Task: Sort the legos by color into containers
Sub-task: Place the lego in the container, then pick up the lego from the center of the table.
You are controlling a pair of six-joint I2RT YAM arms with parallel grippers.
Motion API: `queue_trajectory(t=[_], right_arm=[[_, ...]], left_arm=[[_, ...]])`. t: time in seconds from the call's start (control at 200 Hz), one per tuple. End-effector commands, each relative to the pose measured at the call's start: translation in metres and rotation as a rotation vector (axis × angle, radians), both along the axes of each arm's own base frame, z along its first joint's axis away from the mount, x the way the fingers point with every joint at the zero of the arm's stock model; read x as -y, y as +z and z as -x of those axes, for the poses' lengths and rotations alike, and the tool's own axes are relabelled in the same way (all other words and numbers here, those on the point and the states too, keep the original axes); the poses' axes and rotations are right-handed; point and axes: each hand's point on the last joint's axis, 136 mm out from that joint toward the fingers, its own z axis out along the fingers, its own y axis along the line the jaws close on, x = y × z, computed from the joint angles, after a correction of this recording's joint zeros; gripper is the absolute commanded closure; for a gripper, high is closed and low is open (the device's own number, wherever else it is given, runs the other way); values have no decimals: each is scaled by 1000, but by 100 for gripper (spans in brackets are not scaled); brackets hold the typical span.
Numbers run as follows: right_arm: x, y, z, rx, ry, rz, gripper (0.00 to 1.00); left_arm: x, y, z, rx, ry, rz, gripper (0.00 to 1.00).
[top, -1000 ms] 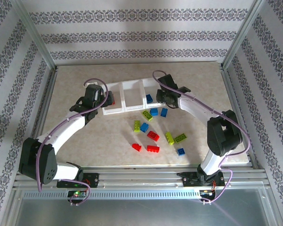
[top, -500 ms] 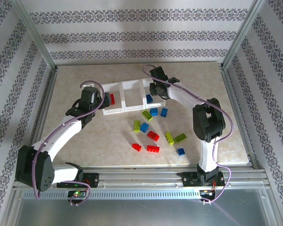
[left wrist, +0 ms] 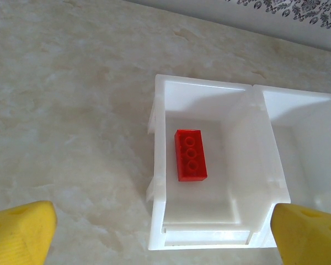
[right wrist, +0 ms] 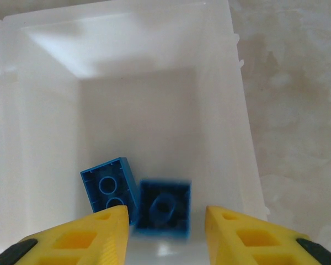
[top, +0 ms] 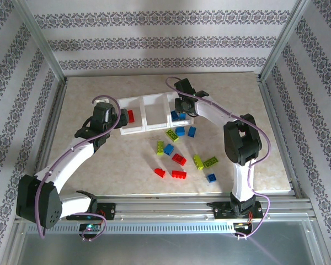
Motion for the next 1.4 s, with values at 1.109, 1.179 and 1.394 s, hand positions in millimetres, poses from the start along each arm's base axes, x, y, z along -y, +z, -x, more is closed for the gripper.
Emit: queue_trajectory(t=[1.109, 1.179, 1.394], right_arm=[[55, 5, 102, -40, -177, -38, 38], [54, -2, 105, -61, -181, -47, 37], [48, -23, 108, -118, -189, -84, 36]], left_arm=[[-5, -7, 2, -22, 2, 6, 0], [-3, -7, 1, -23, -2, 14, 0], [-3, -8, 0, -26, -3, 16, 0]])
